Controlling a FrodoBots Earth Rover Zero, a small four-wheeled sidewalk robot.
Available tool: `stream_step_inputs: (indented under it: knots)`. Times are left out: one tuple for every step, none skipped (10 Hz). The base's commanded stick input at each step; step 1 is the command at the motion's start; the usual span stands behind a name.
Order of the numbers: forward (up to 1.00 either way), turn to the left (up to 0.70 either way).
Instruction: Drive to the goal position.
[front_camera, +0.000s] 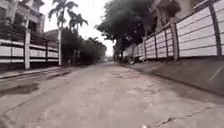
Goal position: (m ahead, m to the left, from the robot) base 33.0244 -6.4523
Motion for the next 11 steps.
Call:
stream_step_inputs:
  knots:
    - [0.7,-0.04]
    - [0.7,-0.12]
    - [0.7,-0.22]
    - [0.7,-0.29]
    - [0.7,-0.2]
    - [0.7,0.0]
    - [0.7,0.0]
    - [0.7,0.0]
    - [0.7,0.0]
    - [0.7,0.0]
    - [0.7,0.0]
